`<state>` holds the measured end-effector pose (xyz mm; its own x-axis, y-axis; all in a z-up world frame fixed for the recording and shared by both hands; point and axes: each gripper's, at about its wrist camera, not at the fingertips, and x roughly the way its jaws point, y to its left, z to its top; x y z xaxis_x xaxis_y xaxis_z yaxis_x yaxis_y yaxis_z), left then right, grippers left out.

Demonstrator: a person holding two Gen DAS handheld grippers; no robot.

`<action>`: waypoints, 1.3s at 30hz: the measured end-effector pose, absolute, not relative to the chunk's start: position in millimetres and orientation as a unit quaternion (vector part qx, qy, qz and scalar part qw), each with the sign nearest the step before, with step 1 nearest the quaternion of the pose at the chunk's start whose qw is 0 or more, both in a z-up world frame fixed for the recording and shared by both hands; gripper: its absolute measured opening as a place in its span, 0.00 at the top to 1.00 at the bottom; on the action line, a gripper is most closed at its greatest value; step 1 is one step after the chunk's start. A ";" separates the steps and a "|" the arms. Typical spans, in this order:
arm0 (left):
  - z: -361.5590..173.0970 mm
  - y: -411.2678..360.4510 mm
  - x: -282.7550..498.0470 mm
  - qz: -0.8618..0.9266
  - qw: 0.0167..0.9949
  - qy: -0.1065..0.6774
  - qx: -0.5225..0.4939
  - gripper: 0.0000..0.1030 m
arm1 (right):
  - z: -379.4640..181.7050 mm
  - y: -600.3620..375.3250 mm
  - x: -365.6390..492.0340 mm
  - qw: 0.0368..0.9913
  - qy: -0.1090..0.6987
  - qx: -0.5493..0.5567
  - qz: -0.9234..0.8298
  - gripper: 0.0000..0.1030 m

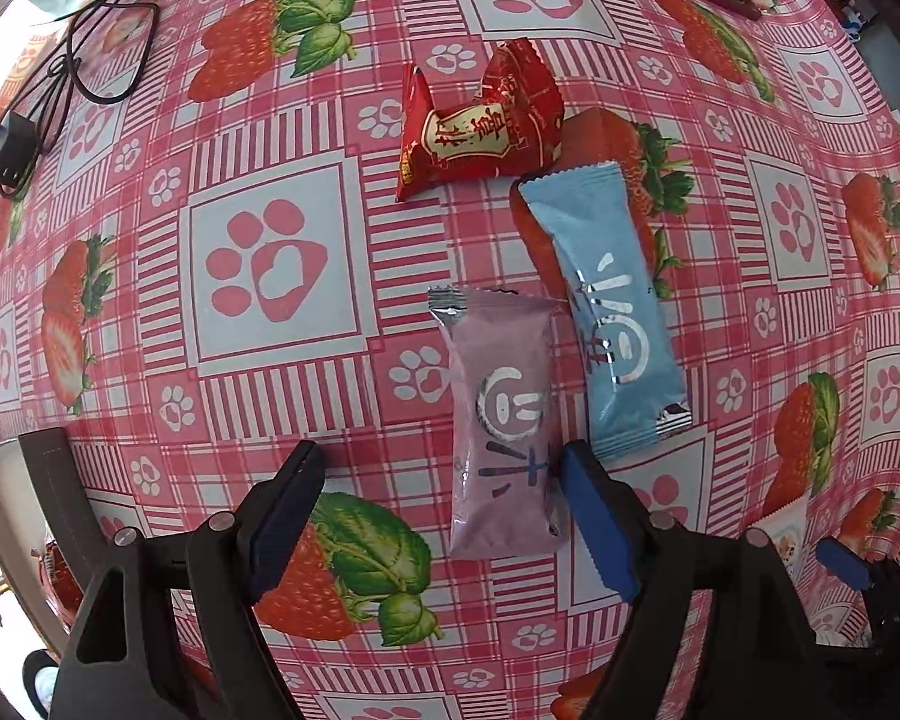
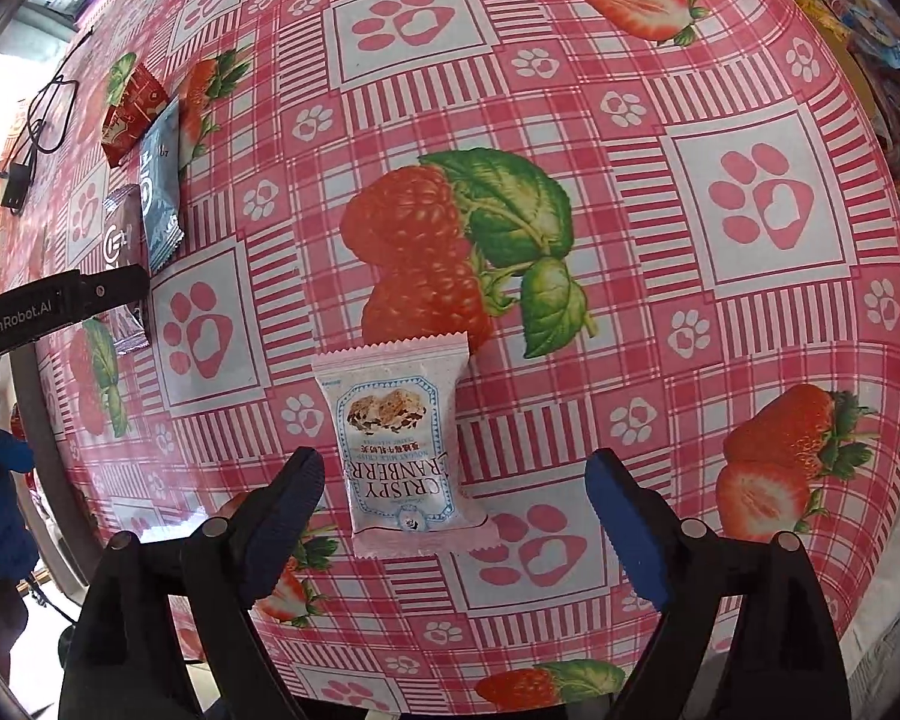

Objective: Organize snacks

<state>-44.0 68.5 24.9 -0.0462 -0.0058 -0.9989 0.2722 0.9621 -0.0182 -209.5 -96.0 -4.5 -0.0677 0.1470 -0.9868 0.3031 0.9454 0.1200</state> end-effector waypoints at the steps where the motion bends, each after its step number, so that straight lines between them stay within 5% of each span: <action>1: 25.2 66.0 -43.4 -0.101 0.687 0.714 0.093 0.19 | -8.1 -94.3 -207.8 0.662 0.731 0.153 -0.057 0.13; 4: 24.6 67.0 -42.4 -0.100 0.692 0.709 0.090 0.21 | -19.2 -85.4 -197.8 0.655 0.741 0.141 -0.046 0.13; 6: 28.3 68.9 -44.5 -0.100 0.701 0.700 0.094 0.34 | -25.6 -73.4 -195.4 0.657 0.743 0.122 -0.044 0.13; 8: 33.0 70.5 -52.2 -0.104 0.707 0.692 0.099 0.64 | -26.7 -60.5 -192.5 0.662 0.741 0.107 -0.047 0.22; 11: 33.9 76.4 -71.7 -0.111 0.704 0.693 0.112 0.73 | -23.4 -50.9 -193.8 0.668 0.738 0.087 -0.043 0.41; 14: 33.2 91.0 -105.6 -0.120 0.696 0.698 0.120 0.73 | -18.7 -54.9 -199.4 0.669 0.737 0.093 -0.035 0.58; 19: 32.5 116.2 -173.3 -0.142 0.680 0.703 0.153 0.71 | -21.0 -41.9 -227.6 0.665 0.740 0.097 -0.016 0.58; 20: 32.2 119.2 -182.3 -0.145 0.677 0.704 0.159 0.68 | -21.9 -36.3 -235.1 0.663 0.742 0.095 -0.008 0.58; 23: 29.8 129.9 -190.3 -0.142 0.663 0.720 0.148 0.39 | -23.2 -26.9 -248.9 0.660 0.742 0.114 0.012 0.57; 24: 31.2 134.5 -189.5 -0.138 0.665 0.720 0.141 0.38 | -24.4 -28.3 -252.8 0.658 0.742 0.127 0.010 0.55; 26: 34.0 141.1 -184.7 -0.134 0.669 0.719 0.131 0.29 | -25.2 -37.7 -263.2 0.657 0.739 0.150 -0.014 0.12; 27: 33.8 148.8 -183.0 -0.133 0.671 0.718 0.129 0.27 | -24.0 -46.4 -270.8 0.660 0.734 0.158 -0.025 0.08; 39: 7.3 174.1 -178.4 -0.137 0.655 0.726 0.157 0.22 | -36.0 -52.5 -252.9 0.645 0.750 0.143 -0.041 0.08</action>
<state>-178.4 174.1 7.3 -0.0927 0.0478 -0.9945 0.4079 0.9130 0.0059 -252.9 -52.5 -36.0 -0.1269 0.1618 -0.9786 0.2669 0.9558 0.1234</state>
